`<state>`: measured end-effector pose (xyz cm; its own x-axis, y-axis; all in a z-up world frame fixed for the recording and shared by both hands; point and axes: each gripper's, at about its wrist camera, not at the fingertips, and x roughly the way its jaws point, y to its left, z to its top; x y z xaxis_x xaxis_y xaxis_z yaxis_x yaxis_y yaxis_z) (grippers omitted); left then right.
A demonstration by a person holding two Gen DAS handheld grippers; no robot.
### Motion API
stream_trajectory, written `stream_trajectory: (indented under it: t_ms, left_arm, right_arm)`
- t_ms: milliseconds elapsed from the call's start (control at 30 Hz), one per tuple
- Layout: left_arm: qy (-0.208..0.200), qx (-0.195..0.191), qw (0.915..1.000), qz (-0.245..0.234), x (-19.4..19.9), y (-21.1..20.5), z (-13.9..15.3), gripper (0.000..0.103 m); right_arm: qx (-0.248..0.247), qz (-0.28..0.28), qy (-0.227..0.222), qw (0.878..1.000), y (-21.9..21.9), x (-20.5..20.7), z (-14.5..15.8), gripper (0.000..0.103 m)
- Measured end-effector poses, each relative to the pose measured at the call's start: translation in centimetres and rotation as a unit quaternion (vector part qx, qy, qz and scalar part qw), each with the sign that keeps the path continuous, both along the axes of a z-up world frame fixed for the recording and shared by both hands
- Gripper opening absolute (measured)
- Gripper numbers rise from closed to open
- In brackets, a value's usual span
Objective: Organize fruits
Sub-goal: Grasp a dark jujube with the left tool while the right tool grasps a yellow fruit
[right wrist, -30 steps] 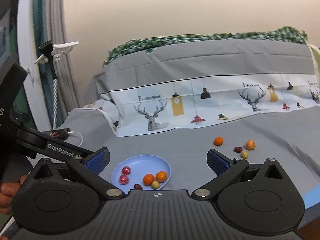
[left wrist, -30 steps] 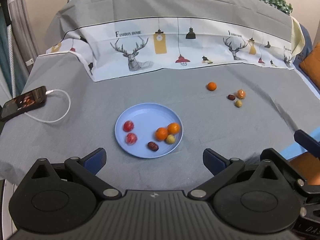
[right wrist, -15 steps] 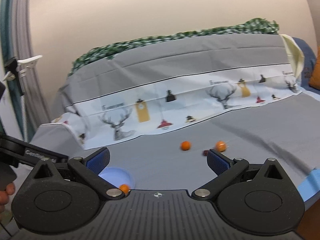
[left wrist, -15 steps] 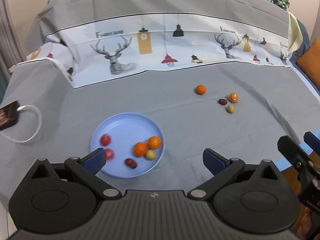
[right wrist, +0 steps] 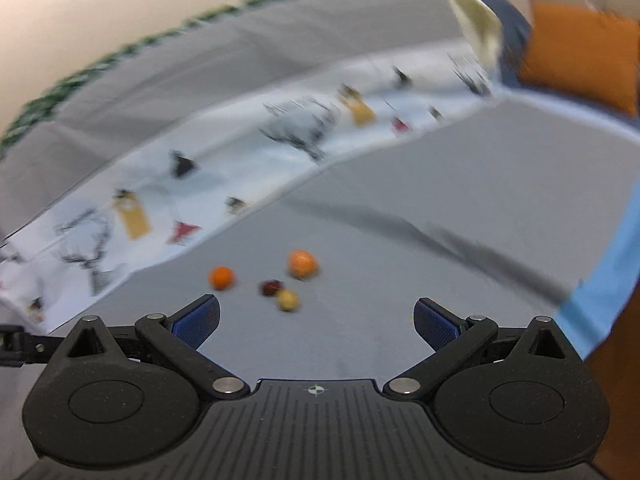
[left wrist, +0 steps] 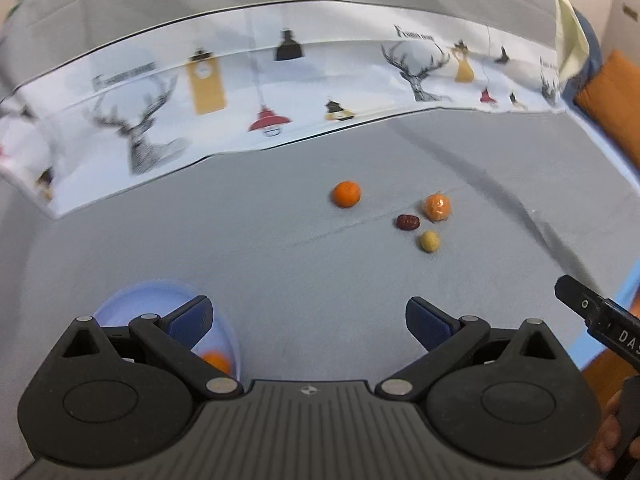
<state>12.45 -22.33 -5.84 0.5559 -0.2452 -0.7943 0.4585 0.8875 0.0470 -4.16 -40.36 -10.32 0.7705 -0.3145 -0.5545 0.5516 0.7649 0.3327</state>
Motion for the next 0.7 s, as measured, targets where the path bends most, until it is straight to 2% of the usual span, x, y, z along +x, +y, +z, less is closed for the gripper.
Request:
stream_trajectory:
  t_ms: [67, 167, 300, 467, 533, 567, 600, 633, 700]
  left_arm:
    - [-0.001, 0.008, 0.9998, -0.019, 1.9, -1.9, -1.5, 0.103]
    - [-0.002, 0.007, 0.9984, -0.055, 5.3, -4.9, -4.1, 0.103]
    - [-0.027, 0.037, 0.9958, -0.08, 8.3, -7.4, -6.9, 0.103]
    - [-0.02, 0.047, 0.9952, -0.083, 10.7, -8.1, -9.1, 0.103]
    - [-0.003, 0.053, 0.9948, -0.087, 11.6, -8.7, -10.2, 0.103]
    - [0.012, 0.05, 0.9946, -0.09, 12.1, -9.0, -10.7, 0.103]
    - [0.023, 0.043, 0.9945, -0.093, 12.5, -9.4, -11.1, 0.103]
    - [0.028, 0.037, 0.9943, -0.097, 12.7, -9.8, -11.4, 0.103]
    - [0.027, 0.032, 0.9931, -0.11, 12.9, -11.1, -12.0, 0.103]
  right_arm:
    - [-0.001, 0.008, 0.024, 1.0, -0.8, 2.0, -1.5, 0.102]
    - [-0.019, 0.059, 0.058, 0.996, -1.4, 6.5, -4.1, 0.102]
    - [-0.051, 0.129, 0.112, 0.984, -2.1, 12.7, -7.8, 0.102]
    - [-0.066, 0.161, 0.115, 0.978, -2.2, 18.1, -10.2, 0.101]
    - [-0.085, 0.164, 0.126, 0.975, -1.9, 19.3, -10.9, 0.089]
    - [-0.113, 0.163, 0.122, 0.973, -1.5, 19.2, -10.9, 0.077]
    - [-0.121, 0.17, 0.108, 0.972, -1.4, 18.7, -10.7, 0.046]
    - [-0.122, 0.165, 0.107, 0.973, -1.5, 18.3, -10.6, 0.026]
    - [-0.115, 0.13, 0.112, 0.978, -2.6, 17.4, -10.2, 0.026]
